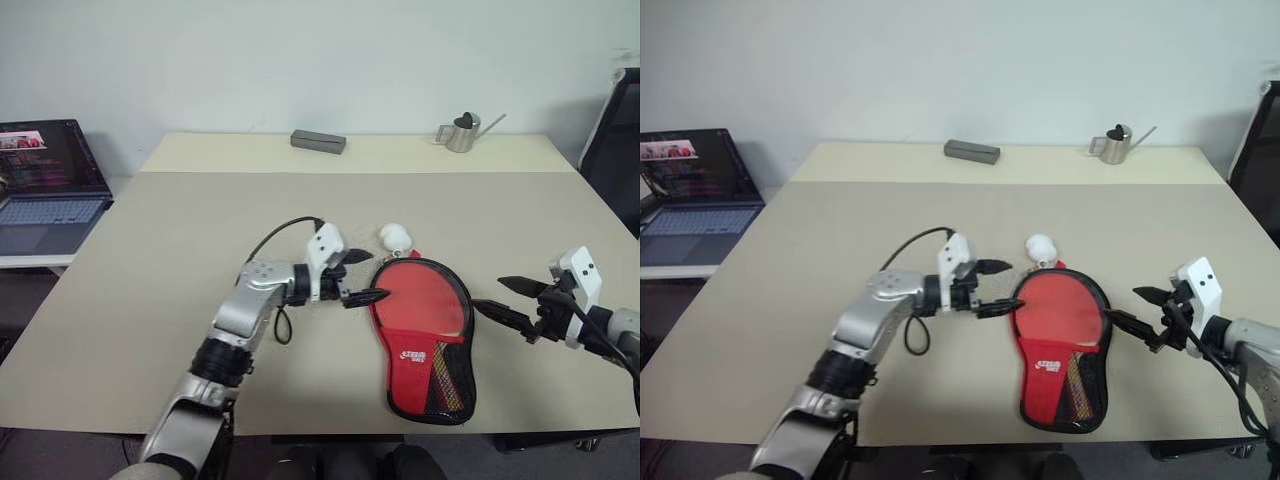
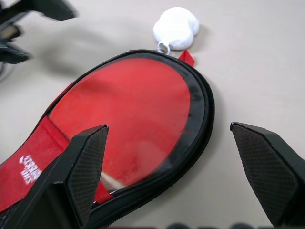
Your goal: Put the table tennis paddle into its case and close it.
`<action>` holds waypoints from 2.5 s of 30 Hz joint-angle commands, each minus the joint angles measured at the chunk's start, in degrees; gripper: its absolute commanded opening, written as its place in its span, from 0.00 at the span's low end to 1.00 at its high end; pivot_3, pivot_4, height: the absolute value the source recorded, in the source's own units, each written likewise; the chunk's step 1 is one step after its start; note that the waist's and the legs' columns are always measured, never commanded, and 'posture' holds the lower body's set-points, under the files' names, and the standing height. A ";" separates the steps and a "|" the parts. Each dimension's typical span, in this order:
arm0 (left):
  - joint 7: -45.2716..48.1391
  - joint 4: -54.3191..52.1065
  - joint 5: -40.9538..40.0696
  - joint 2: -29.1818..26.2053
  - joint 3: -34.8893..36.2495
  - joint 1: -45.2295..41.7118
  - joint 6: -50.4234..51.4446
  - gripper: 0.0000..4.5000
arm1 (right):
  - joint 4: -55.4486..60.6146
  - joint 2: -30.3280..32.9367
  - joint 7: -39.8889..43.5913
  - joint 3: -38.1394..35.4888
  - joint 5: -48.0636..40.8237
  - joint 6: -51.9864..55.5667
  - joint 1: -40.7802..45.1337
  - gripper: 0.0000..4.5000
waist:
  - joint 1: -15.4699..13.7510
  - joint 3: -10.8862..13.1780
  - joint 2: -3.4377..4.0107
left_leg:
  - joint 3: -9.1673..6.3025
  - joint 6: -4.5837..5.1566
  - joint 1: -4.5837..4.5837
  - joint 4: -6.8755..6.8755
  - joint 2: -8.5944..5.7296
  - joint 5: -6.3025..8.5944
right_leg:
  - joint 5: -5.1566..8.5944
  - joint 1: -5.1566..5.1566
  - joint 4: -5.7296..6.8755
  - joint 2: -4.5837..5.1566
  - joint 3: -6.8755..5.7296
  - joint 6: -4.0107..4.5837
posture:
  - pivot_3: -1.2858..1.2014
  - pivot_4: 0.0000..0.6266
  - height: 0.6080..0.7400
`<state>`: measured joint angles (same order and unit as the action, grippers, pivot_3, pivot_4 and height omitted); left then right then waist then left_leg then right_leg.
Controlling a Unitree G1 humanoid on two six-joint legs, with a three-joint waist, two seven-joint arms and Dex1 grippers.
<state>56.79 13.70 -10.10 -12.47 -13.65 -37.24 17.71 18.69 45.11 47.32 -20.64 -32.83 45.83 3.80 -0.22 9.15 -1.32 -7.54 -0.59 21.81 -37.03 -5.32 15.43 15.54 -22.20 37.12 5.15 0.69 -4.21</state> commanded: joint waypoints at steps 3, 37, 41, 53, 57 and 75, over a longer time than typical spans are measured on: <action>0.12 7.27 2.48 3.68 -3.07 -3.73 -6.73 1.00 | -0.02 0.10 -0.14 -0.16 -0.88 -1.55 1.53 1.00 | 0.19 0.00 0.00 | 0.02 -0.04 0.01 0.02 0.04 -0.02 | 0.01 -0.04 -0.03 -0.02 0.01 0.01 | 0.52 0.24 1.00; 0.66 20.56 8.29 9.99 -6.40 -2.77 -17.53 1.00 | -46.02 -21.32 -17.63 21.72 16.93 -7.45 48.90 1.00 | 0.53 -0.06 0.17 | 0.12 -0.03 0.05 -0.02 0.00 -0.04 | -0.02 -0.17 0.03 0.01 0.11 0.04 | 0.52 0.24 1.00; 0.66 20.09 8.44 9.92 -6.50 -2.34 -17.15 1.00 | -54.18 -25.25 -17.56 22.25 19.12 -12.09 51.40 1.00 | 0.52 -0.06 0.17 | 0.09 -0.04 0.07 -0.02 -0.01 -0.05 | -0.02 -0.20 0.04 0.01 0.10 0.04 | 0.52 0.24 1.00; 0.34 20.05 8.77 9.30 -6.45 -2.47 -16.48 1.00 | -71.38 -31.12 -19.30 24.26 27.60 -23.30 57.09 0.96 | 1.35 -0.13 0.29 | 0.11 -0.05 0.06 -0.05 -0.01 -0.05 | -0.02 -0.26 0.15 0.01 0.13 0.05 | 0.52 0.24 1.00; 0.04 20.41 8.94 9.07 -6.48 -2.47 -16.49 1.00 | -73.18 -31.22 -19.90 25.00 30.24 -25.83 57.80 0.72 | 1.89 -0.14 0.31 | 0.11 -0.05 0.05 -0.06 -0.02 -0.05 | -0.02 -0.26 0.20 0.01 0.15 0.05 | 0.52 0.24 1.00; 1.18 26.89 9.55 7.41 -5.69 -0.95 -18.12 1.00 | -72.51 -30.18 -23.23 21.48 31.19 -27.54 58.07 0.04 | 2.13 -0.19 0.36 | 0.21 -0.11 0.00 -0.16 -0.02 -0.09 | -0.02 -0.53 0.86 0.01 0.27 0.07 | 0.52 0.24 1.00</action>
<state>57.29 37.46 -1.67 -4.36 -18.56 -40.19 -0.99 -56.28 14.07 24.70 2.03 -1.31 18.98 60.31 1.91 8.95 -0.96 -7.32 -0.70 21.80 -37.20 -5.34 15.33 15.53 -22.73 38.00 5.16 0.96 -4.15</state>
